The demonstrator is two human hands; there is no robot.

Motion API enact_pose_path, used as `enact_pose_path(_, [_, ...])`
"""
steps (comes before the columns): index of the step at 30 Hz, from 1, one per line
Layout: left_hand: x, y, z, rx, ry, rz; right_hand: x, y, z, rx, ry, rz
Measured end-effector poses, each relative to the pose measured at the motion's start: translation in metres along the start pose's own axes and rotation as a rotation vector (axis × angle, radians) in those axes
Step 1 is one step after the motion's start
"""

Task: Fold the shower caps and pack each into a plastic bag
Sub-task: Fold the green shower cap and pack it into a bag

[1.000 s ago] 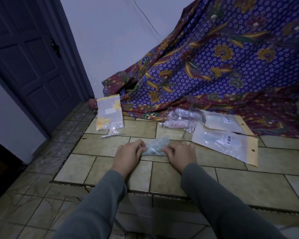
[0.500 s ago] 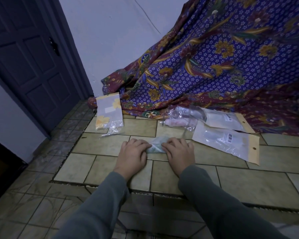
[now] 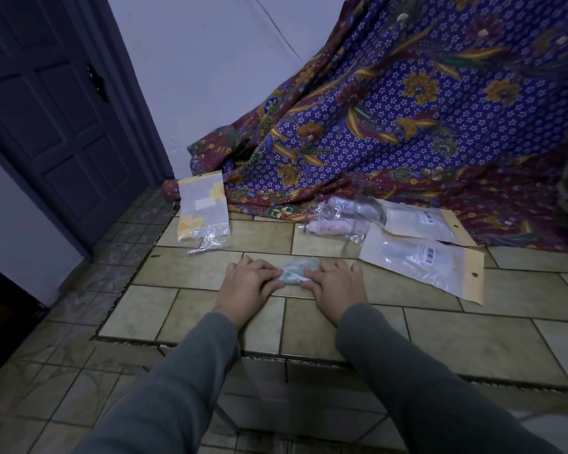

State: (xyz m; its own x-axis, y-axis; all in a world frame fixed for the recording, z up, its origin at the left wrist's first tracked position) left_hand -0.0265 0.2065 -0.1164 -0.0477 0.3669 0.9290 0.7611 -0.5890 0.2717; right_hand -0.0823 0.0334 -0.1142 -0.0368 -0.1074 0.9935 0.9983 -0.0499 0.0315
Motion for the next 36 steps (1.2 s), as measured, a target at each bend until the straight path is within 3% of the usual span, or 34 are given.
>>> enact_pose_path(10, [0.004,-0.024,-0.016,0.029,0.041,-0.008,-0.006,-0.022,-0.007,0.047,0.171,-0.116])
enact_pose_path(16, [0.008,-0.012,-0.022,0.141,0.076,0.110,0.003,-0.014,-0.008,-0.055,0.209,0.015])
enact_pose_path(27, [0.007,0.002,-0.028,0.242,0.156,0.215,0.006,-0.006,-0.006,-0.166,0.237,0.001])
enact_pose_path(31, [0.010,0.003,-0.030,0.218,0.102,0.076,0.007,-0.001,-0.004,-0.170,0.170,-0.025])
enact_pose_path(36, [0.001,-0.004,-0.022,0.065,0.037,-0.053,0.006,-0.001,0.002,-0.011,0.124,-0.243])
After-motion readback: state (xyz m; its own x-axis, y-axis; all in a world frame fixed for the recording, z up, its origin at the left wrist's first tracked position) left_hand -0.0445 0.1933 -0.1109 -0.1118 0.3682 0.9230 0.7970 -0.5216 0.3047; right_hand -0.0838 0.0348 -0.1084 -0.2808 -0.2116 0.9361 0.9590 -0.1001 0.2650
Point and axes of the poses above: each hand's wrist, its own y-axis towards the middle knuckle, its own x-axis out of the back of the hand, z = x × y, the point moved 3 cm from there along y, towards the middle knuckle, and after that the axes turned 8 degrees about z, right-handed, at the moved point
